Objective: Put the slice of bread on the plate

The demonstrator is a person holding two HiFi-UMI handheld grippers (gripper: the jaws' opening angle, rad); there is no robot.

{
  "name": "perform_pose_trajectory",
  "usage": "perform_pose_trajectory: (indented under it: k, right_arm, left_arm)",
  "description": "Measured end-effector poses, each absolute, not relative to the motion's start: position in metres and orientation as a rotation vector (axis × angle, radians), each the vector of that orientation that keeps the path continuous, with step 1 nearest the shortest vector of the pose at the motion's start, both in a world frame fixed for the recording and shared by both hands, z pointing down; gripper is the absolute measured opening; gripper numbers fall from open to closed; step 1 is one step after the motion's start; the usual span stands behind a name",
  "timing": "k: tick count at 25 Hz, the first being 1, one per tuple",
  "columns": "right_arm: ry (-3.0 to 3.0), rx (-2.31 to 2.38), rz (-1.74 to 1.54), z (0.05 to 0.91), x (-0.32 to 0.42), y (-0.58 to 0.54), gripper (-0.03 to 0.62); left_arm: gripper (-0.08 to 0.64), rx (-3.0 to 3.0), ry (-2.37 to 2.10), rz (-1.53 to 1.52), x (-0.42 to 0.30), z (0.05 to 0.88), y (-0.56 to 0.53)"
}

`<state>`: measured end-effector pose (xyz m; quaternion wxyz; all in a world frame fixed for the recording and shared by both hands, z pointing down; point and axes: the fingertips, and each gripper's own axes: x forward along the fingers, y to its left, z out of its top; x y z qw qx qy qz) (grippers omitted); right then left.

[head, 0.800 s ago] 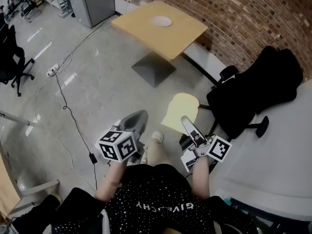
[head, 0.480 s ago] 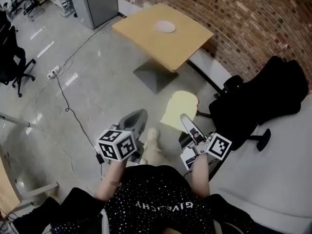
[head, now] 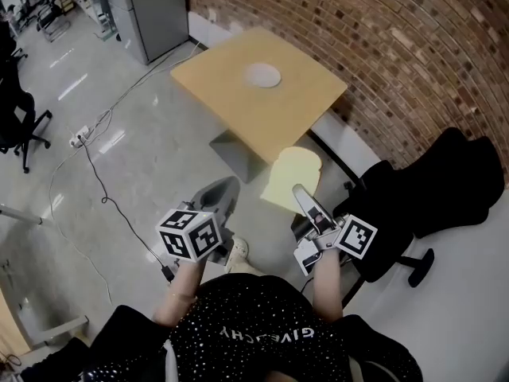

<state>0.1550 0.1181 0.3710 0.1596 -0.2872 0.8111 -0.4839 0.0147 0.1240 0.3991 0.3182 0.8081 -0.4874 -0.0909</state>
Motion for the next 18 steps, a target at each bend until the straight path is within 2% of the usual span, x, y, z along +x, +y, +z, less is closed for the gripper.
perform_pose_trajectory:
  k: [6, 18]
  right_arm:
    - [2.329, -0.77, -1.408, 0.379, 0.147, 0.053, 0.094]
    - [2.323, -0.728, -1.502, 0.403, 0.134, 0.005, 0.094]
  left_arm:
    - [0.011, 2.116, -1.32, -0.256, 0.011, 0.402, 0.063]
    - [0.011, 2.009, -1.358, -0.249, -0.002, 0.431, 0.036]
